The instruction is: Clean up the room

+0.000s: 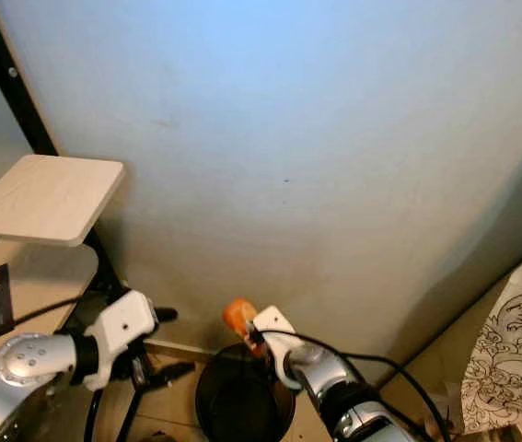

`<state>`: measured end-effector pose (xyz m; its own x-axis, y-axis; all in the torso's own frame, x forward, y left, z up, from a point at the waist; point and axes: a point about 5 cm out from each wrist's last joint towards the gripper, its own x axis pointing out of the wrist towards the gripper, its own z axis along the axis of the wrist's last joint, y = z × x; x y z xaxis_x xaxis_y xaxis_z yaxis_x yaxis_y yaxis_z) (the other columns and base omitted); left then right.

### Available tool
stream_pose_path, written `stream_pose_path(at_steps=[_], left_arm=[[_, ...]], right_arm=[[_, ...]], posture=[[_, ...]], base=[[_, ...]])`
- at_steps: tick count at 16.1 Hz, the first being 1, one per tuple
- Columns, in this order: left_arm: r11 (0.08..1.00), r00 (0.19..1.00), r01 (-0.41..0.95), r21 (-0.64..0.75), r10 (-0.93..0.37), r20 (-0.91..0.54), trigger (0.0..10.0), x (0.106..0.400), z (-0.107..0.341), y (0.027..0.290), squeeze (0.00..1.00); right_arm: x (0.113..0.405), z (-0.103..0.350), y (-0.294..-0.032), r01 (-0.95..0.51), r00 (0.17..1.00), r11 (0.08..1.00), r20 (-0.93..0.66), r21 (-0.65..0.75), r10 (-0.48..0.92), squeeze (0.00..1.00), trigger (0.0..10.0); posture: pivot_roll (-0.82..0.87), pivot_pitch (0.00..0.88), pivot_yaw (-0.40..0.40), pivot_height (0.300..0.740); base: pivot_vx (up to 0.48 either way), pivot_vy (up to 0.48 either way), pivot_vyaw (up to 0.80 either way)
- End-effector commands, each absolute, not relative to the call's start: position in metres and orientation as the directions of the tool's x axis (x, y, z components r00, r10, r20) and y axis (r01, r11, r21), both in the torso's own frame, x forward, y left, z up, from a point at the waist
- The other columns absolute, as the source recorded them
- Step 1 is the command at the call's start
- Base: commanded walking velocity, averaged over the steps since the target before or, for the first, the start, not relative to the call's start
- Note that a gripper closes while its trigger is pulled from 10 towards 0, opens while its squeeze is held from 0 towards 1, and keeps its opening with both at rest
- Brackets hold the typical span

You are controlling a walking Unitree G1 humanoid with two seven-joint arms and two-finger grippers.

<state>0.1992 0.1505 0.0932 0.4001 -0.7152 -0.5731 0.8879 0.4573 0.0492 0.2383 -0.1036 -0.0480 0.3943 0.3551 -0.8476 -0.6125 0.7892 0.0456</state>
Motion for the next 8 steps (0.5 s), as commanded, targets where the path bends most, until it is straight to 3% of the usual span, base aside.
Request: stream_pose_path(at_steps=[1, 4, 8], left_arm=[[0.426, 0.377, 0.903, 0.051, -0.733, -0.567, 10.0, 0.198, 0.095, 0.146, 0.00], [0.339, 0.288, 0.940, 0.026, -0.750, -0.596, 10.0, 0.193, 0.094, 0.141, 0.00], [0.302, 0.267, 0.952, 0.056, -0.725, -0.634, 10.0, 0.192, 0.091, 0.146, 0.00]], right_arm=[[0.245, -0.044, -0.105, -0.608, 0.423, 0.794, -0.839, 0.017, 0.342, 0.00, 10.0], [0.247, -0.045, -0.100, -0.564, 0.455, 0.826, -0.829, 0.016, 0.326, 0.00, 10.0], [0.250, -0.044, -0.092, -0.547, 0.481, 0.837, -0.817, 0.002, 0.317, 0.00, 10.0]], posture=[[0.08, 0.000, -0.015, 0.740], [0.08, 0.000, -0.007, 0.740], [0.08, 0.000, -0.004, 0.740]], base=[[0.000, 0.000, 0.00], [0.000, 0.000, 0.00], [0.000, 0.000, 0.00]])
